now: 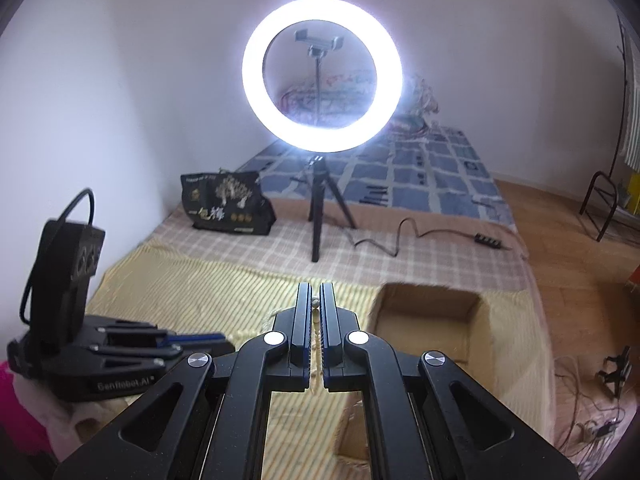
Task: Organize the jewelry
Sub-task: 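Carry the bead bracelet into the box and release while the right gripper releases the pearl strand there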
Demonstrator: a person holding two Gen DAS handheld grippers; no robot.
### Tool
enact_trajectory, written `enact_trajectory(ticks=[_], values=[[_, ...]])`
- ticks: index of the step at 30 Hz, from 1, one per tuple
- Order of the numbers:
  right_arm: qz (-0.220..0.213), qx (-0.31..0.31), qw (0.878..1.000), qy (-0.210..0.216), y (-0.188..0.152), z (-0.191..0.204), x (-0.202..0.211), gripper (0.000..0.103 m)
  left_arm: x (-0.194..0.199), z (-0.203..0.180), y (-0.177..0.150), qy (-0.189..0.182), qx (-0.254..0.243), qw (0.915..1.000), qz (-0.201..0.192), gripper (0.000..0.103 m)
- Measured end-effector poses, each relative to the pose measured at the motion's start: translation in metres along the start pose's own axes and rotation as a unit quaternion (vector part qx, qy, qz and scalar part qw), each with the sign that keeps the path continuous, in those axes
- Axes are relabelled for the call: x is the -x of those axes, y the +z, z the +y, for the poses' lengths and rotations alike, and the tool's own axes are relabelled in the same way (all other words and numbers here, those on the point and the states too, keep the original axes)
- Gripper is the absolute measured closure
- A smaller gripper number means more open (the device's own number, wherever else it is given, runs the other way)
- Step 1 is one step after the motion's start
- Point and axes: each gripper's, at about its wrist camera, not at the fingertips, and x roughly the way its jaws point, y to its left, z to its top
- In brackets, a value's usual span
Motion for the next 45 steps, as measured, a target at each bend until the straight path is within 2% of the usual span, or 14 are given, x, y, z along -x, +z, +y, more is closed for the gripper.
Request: enact_trajectory(ticks=[6, 11, 21, 29, 45], values=[[-0.012, 0.006, 0.999, -0.032, 0.017, -0.027, 0.009, 0.101, -0.014, -0.027, 0.006, -0.017, -0.015, 0.9997, -0.001, 0.098], [-0.003, -0.002, 0.998, -0.056, 0.019, -0.055, 0.003, 0.101, -0.034, -0.047, 0.007, -0.028, -0.025, 0.9993, 0.008, 0.098], [0.027, -0.013, 0.995, -0.091, 0.012, -0.101, -0.022, 0.101, -0.077, -0.067, 0.000, -0.021, -0.042, 0.9981, 0.039, 0.098], [0.047, -0.017, 0.994, -0.100, 0.006, -0.115, -0.040, 0.101, -0.095, -0.075, -0.008, -0.007, -0.054, 0.9970, 0.055, 0.098], [0.082, -0.021, 0.991, -0.099, -0.009, -0.122, -0.069, 0.101, -0.106, -0.076, -0.013, 0.002, -0.059, 0.9956, 0.072, 0.098]])
